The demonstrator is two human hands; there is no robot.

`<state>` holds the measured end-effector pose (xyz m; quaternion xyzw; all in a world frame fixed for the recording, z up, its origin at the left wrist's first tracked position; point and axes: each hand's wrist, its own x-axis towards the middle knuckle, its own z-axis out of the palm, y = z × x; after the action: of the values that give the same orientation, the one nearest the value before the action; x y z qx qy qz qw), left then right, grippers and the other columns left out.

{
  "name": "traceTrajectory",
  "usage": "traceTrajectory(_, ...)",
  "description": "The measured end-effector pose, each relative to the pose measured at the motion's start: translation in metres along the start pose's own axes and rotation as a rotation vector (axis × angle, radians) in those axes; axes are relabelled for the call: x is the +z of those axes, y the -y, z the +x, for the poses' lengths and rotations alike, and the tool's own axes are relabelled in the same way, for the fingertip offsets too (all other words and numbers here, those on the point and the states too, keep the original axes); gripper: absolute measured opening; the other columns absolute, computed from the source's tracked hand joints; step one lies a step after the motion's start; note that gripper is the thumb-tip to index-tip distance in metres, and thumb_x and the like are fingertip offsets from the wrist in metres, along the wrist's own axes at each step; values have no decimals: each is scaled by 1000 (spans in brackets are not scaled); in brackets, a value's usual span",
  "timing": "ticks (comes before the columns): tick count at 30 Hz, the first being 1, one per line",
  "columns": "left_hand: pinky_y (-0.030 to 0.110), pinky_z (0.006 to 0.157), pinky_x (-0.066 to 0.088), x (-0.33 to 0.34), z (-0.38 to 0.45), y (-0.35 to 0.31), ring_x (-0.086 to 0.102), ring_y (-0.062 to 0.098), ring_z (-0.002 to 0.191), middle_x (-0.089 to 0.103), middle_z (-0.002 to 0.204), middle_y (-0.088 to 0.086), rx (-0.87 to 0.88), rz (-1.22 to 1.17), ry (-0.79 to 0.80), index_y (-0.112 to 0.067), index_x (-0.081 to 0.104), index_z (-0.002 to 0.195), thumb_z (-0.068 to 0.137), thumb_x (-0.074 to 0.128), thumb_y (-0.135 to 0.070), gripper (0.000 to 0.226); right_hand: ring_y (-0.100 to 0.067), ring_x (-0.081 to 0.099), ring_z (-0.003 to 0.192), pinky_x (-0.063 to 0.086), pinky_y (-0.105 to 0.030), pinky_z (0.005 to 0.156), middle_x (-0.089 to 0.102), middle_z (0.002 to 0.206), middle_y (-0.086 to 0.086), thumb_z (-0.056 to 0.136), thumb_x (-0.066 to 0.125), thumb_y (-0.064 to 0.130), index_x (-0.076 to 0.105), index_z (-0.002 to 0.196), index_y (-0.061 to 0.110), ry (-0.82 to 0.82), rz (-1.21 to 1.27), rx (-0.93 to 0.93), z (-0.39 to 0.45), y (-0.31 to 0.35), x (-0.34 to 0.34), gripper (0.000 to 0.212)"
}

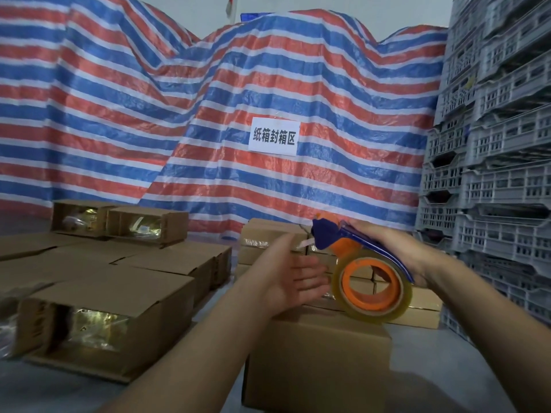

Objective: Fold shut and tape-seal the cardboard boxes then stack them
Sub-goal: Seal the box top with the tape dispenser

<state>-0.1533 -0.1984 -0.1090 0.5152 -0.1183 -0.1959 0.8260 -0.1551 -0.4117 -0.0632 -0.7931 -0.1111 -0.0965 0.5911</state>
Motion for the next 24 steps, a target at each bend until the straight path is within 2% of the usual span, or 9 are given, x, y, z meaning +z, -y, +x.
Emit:
traceTrajectory(2,37,68,56,-3,4,0,66,32,102,71,109,18,23,-26,-49,-1,66,111,96,55,-46,48,-22,73,65,60,-30,58,76,89,-15,67,71,53,69,100,16,11,10,3,-1,0,0,50)
traceTrajectory(5,35,72,53,-4,4,-2,65,27,104,72,111,13,19,-22,-63,-7,70,106,92,63,-39,35,-21,72,60,58,-27,53,76,83,-14,67,72,53,72,92,16,27,23,32,-1,2,0,45)
traceTrajectory(9,30,70,53,-2,2,-3,67,19,89,72,93,3,65,14,-93,-10,67,111,94,64,-26,24,-19,72,58,56,-25,51,76,80,-12,72,68,53,66,104,11,42,9,82,0,5,3,53)
traceTrajectory(11,30,71,53,-1,0,-2,66,17,82,71,82,0,98,50,-115,-12,67,104,95,61,-21,14,-19,72,60,58,-26,53,76,81,-12,74,68,51,65,107,11,51,20,96,1,6,4,53)
traceTrajectory(15,42,95,51,-1,-1,2,65,19,82,65,78,2,106,84,-152,-10,63,95,98,55,-16,10,-19,71,62,58,-27,57,76,84,-12,87,63,51,64,112,10,68,-44,134,3,12,7,48)
traceTrajectory(17,46,102,46,0,1,4,63,18,81,59,73,2,107,138,-188,-10,57,83,101,48,-14,21,-17,70,62,57,-25,60,75,83,-10,94,57,50,65,110,9,76,-127,136,5,16,11,45)
traceTrajectory(20,45,96,48,-2,2,5,56,15,70,50,71,2,108,170,-218,-10,52,86,104,42,-12,22,-15,69,61,56,-25,63,75,79,-7,98,54,47,62,109,11,85,-233,153,6,22,14,39)
traceTrajectory(24,38,81,54,-7,2,6,49,14,61,49,66,5,109,217,-211,-7,51,87,105,40,-10,22,-15,68,57,53,-22,52,73,77,-8,95,58,46,58,121,10,182,-295,245,5,34,11,44)
